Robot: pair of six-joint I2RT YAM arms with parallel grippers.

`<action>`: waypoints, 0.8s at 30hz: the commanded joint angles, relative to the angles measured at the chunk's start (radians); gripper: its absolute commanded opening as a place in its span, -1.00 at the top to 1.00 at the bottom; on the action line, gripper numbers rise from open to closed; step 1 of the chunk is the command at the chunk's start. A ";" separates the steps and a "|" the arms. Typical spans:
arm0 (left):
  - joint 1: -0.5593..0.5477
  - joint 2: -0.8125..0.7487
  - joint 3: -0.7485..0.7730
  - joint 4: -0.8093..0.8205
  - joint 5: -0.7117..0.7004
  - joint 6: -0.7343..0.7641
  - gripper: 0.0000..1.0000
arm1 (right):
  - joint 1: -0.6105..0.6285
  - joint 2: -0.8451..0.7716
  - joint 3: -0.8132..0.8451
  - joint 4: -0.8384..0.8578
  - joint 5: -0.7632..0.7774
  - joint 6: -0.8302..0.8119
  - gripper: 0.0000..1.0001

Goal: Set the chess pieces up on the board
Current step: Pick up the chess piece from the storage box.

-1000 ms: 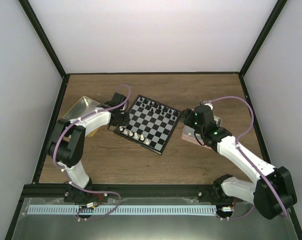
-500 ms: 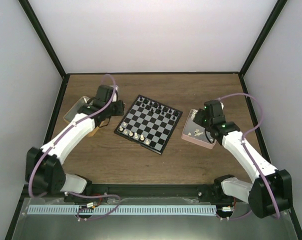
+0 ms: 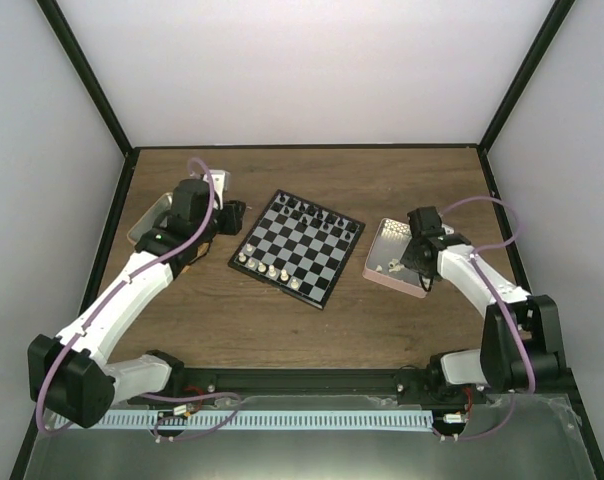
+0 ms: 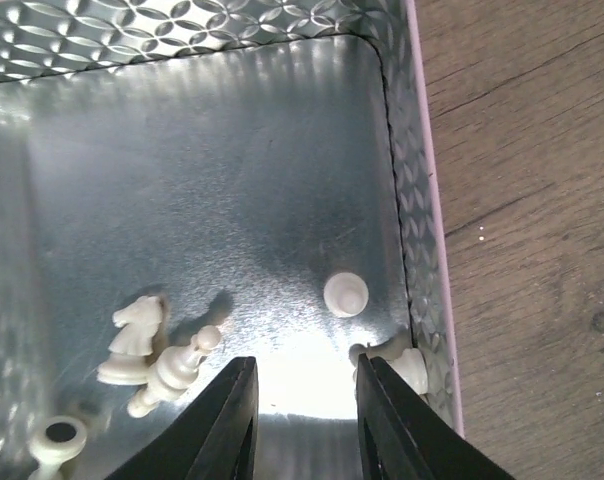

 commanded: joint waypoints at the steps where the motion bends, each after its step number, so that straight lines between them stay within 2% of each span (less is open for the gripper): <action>1: 0.004 -0.025 -0.031 0.047 -0.009 0.015 0.10 | -0.010 0.032 0.018 -0.002 0.068 0.009 0.42; 7: 0.004 -0.037 -0.046 0.058 -0.006 -0.001 0.07 | -0.010 0.092 0.015 0.018 0.122 0.015 0.42; 12: 0.003 -0.038 -0.050 0.062 0.002 -0.002 0.07 | -0.010 0.122 0.014 0.065 0.134 0.000 0.54; 16: 0.004 -0.034 -0.055 0.066 -0.001 -0.003 0.07 | -0.010 0.151 0.011 0.114 0.139 -0.019 0.55; 21: 0.004 -0.035 -0.059 0.066 -0.006 -0.003 0.07 | -0.010 0.179 0.009 0.119 0.152 -0.012 0.53; 24: 0.004 -0.030 -0.060 0.067 0.001 -0.004 0.07 | -0.010 0.175 0.000 0.117 0.167 -0.008 0.42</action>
